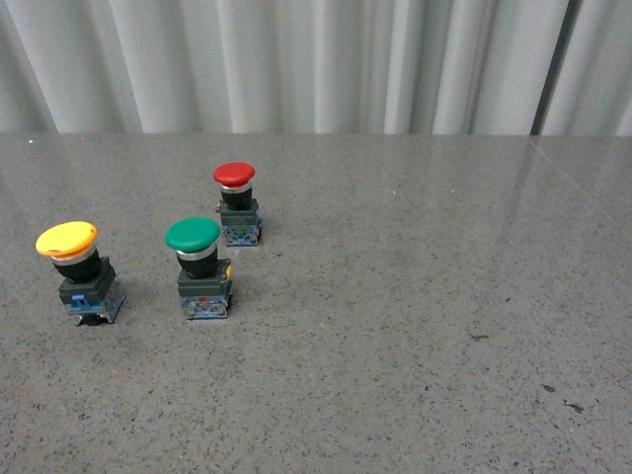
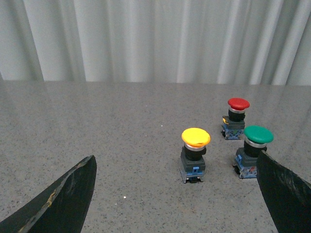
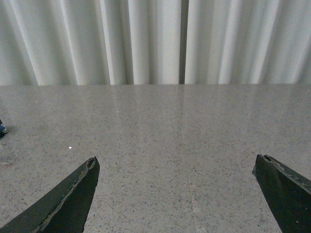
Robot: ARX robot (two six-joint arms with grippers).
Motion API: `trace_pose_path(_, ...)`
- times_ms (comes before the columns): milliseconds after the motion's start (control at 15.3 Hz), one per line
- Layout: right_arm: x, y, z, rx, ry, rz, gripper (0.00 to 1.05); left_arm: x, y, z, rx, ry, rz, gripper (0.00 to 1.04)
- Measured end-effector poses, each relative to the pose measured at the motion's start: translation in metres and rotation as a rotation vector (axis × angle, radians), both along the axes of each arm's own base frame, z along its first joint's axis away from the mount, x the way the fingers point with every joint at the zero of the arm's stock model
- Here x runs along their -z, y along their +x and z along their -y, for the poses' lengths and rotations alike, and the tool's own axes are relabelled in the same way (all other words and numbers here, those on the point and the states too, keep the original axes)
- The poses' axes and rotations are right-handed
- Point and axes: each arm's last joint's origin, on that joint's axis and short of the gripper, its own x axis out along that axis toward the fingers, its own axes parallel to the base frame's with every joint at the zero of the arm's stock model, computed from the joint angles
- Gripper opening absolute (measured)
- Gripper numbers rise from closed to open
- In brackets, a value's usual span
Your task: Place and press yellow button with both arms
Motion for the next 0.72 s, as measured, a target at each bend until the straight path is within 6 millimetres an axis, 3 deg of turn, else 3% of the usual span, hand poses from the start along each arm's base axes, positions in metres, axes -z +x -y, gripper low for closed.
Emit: trace_pose_path(719,0.0000,0.0000,0.0000,0.000,0.000,0.000,0.98,0.0000,0.0000,0.0000,0.000,0.000,0.000,0.98)
